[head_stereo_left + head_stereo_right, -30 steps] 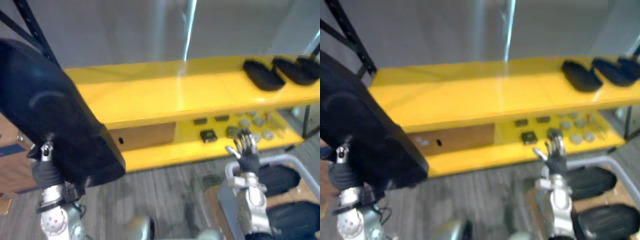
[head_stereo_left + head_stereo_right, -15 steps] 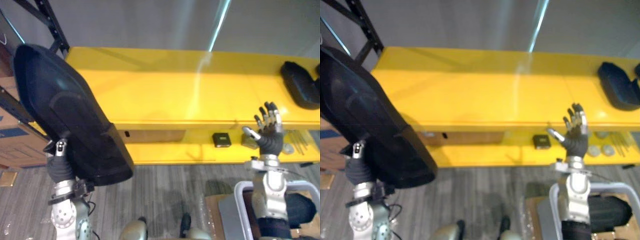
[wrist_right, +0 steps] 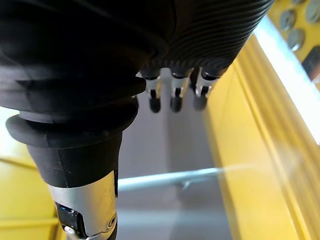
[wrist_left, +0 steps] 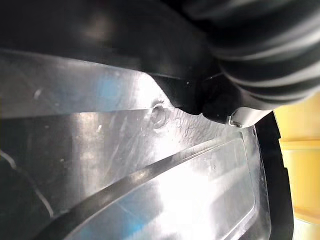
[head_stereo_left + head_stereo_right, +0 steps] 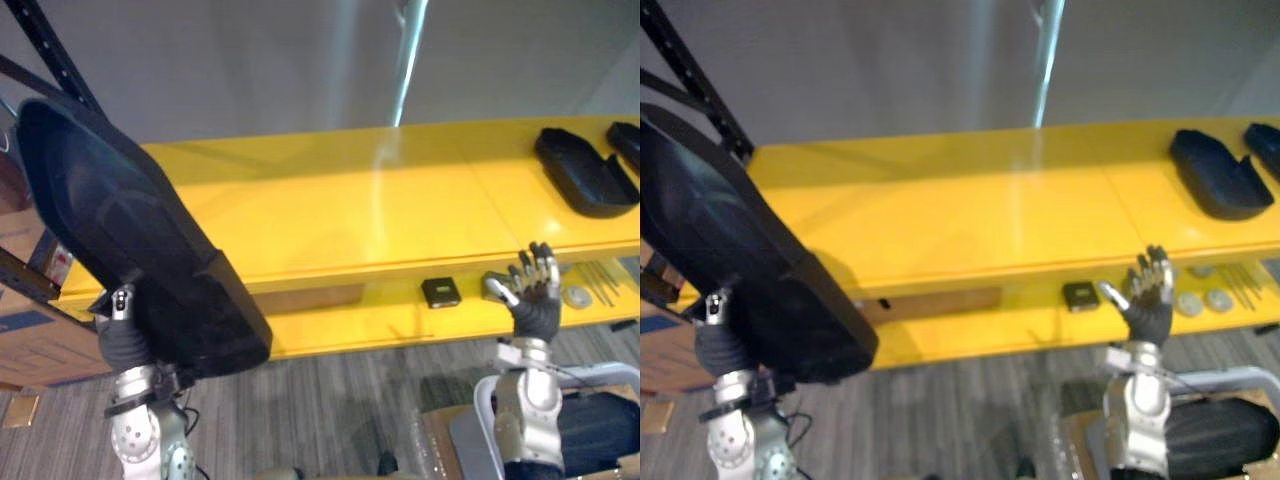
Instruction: Walk over and take plastic housings, then place them on the shelf
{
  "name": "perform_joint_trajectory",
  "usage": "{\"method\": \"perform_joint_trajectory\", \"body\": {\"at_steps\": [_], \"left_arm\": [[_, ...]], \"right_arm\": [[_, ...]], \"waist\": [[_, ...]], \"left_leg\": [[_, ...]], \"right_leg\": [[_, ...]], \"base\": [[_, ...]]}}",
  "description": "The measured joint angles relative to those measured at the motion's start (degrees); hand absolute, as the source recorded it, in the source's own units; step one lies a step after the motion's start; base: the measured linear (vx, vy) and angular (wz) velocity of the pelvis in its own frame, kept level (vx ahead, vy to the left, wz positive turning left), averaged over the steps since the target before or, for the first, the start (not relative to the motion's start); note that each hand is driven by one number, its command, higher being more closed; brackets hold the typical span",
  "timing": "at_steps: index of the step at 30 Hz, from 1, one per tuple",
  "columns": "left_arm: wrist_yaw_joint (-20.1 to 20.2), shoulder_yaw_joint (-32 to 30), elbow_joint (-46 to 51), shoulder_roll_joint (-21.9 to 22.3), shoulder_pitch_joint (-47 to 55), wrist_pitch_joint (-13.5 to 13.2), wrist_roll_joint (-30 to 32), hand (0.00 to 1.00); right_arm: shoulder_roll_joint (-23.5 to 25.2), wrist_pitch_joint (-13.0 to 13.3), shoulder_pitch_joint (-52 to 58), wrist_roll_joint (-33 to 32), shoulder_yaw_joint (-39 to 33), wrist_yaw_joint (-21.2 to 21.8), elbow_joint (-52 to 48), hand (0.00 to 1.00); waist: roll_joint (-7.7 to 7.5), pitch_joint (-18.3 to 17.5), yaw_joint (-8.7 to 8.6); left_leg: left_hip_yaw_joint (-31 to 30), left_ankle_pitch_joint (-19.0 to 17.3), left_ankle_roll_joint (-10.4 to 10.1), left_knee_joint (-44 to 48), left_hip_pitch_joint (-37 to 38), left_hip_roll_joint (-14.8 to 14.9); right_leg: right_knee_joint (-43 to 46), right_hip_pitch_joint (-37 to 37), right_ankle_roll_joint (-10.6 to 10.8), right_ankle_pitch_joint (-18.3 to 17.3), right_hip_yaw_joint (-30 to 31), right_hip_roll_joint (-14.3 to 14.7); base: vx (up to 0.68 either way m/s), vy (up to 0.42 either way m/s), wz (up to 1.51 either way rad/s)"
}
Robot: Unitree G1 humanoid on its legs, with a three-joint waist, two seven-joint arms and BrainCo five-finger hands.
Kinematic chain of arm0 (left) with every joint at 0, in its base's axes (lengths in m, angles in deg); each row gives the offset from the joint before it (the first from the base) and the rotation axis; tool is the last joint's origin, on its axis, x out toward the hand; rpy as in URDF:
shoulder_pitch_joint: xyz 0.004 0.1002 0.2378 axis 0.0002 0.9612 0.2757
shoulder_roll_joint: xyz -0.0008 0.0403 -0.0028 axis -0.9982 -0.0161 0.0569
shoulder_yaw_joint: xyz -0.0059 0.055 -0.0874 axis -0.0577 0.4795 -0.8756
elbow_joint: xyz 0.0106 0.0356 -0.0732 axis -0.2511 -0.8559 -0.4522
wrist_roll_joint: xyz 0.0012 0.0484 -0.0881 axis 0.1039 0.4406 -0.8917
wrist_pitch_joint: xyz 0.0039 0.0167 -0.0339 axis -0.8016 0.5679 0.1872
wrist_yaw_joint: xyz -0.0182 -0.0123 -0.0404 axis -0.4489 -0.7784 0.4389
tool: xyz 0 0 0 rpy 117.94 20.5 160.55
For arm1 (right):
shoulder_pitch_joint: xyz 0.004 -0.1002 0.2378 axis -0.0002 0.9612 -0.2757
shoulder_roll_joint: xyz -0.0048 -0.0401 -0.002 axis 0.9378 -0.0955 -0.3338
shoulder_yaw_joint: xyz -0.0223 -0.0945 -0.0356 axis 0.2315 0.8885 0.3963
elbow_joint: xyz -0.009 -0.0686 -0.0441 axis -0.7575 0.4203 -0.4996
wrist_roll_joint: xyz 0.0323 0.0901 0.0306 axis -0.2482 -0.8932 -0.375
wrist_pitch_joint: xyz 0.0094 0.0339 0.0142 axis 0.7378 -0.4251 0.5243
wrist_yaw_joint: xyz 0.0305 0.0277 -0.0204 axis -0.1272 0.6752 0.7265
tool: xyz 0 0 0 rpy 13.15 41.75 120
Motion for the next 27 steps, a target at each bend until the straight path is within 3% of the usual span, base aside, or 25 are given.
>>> {"method": "perform_joint_trajectory", "body": {"at_steps": [11, 27], "left_arm": [[-1.3, -0.1, 0.0, 0.0, 0.7, 0.0, 2.5, 1.00], [-2.3, 0.6, 0.0, 0.2, 0.7, 0.0, 2.7, 1.00]], "right_arm": [[3.0, -0.3, 2.5, 1.2, 0.0, -3.4, 0.0, 0.00], [4.8, -0.3, 4.1, 1.1, 0.4, -3.3, 1.6, 0.00]], "waist": [[0.16, -2.8, -0.36], [-0.77, -3.3, -0.67]], "left_leg": [[1.5, 0.8, 0.9, -1.7, -0.2, 0.5], [1.7, 0.9, 0.9, -1.9, -0.3, 0.5]], "right_leg": [[-1.8, -0.7, -0.5, 1.3, 0.4, 0.7], [-1.8, -1.0, -0.5, 1.6, 0.7, 0.7]], "base": [[-0.05, -0.019, -0.05], [0.00, 0.000, 0.00]]}}
